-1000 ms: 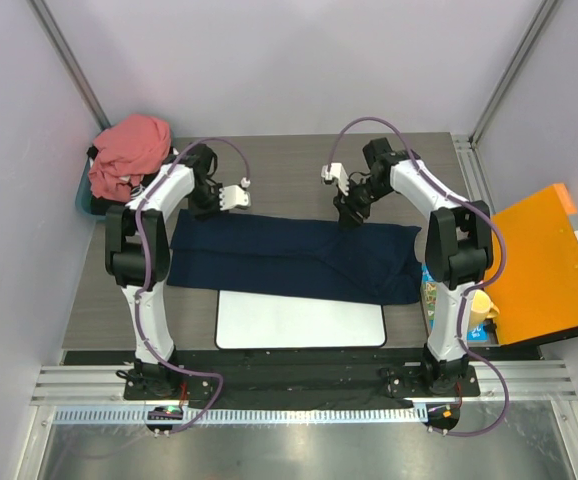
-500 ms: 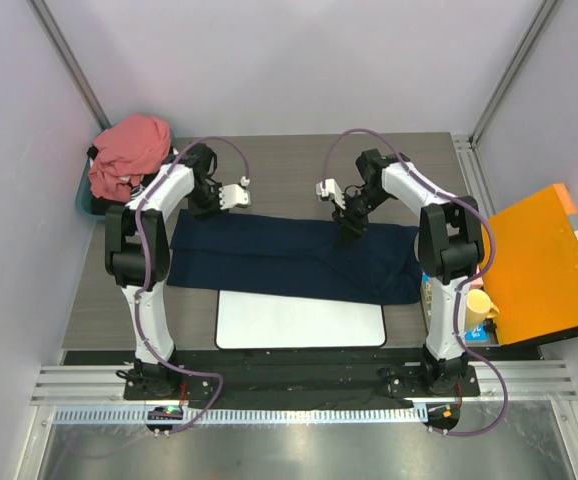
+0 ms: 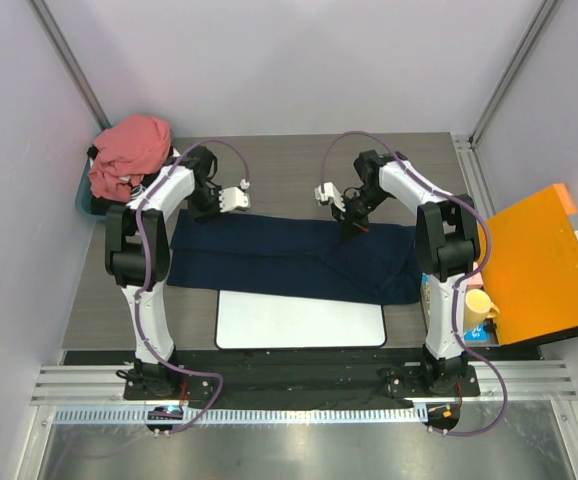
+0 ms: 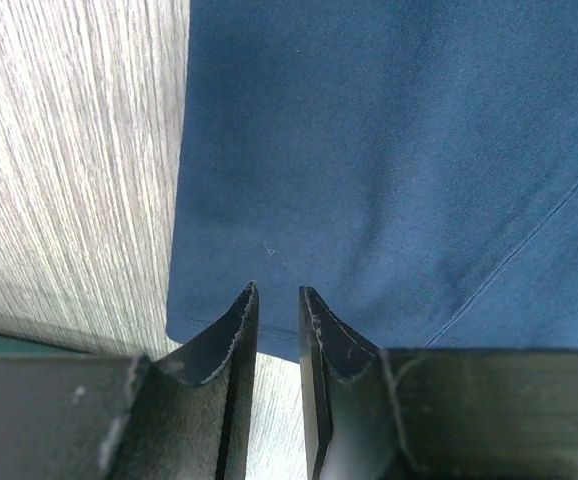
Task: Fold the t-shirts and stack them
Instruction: Fold the tshirt
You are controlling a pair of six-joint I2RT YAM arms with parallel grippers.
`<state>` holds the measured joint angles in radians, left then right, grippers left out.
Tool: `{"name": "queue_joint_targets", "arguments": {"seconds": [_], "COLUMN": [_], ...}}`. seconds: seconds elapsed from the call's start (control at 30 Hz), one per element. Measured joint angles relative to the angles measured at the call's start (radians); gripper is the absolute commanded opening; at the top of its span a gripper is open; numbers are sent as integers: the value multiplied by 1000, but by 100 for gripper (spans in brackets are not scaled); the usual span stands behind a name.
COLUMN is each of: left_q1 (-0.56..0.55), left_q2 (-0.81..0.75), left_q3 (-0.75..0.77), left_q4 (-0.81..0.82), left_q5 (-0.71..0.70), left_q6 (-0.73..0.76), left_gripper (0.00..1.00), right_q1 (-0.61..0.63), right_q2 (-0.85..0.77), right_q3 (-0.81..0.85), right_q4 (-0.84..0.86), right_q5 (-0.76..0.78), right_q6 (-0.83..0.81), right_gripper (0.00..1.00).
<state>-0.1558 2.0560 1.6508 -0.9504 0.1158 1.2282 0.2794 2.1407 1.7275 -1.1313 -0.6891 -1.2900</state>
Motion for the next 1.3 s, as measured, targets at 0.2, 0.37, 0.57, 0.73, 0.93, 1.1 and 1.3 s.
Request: {"name": "queue_joint_targets", "arguments": {"seconds": [0.2,0.37,0.57,0.73,0.93,1.1,1.3], "left_q1": [0,0,0,0,0,1,1], "left_q2": [0,0,0,0,16,40,63], "left_q3": [0,0,0,0,0,0,1], "left_q4": [0,0,0,0,18,42,50], "left_q5": [0,0,1,3,10,17,21], "left_q6": [0,2,7,17,56,80,89], "left_gripper": [23,23,23,23,23,23,23], "right_q1": [5,29,92,138,197,268,284], "right_q2": [-12,-41,-77,-98,-121,-169,-253], "right_q3": [8,21,31,31,31,30,28], "right_q4": [-106,-171,-190,-198,-201,-201,-205], "right_q5": [-1,-4,-13,-15,-23,-11,23], "right_q6": [-69,-114,-144,-147,-91,-1,72], "right_gripper": [1,1,1,1,25,51,48]}}
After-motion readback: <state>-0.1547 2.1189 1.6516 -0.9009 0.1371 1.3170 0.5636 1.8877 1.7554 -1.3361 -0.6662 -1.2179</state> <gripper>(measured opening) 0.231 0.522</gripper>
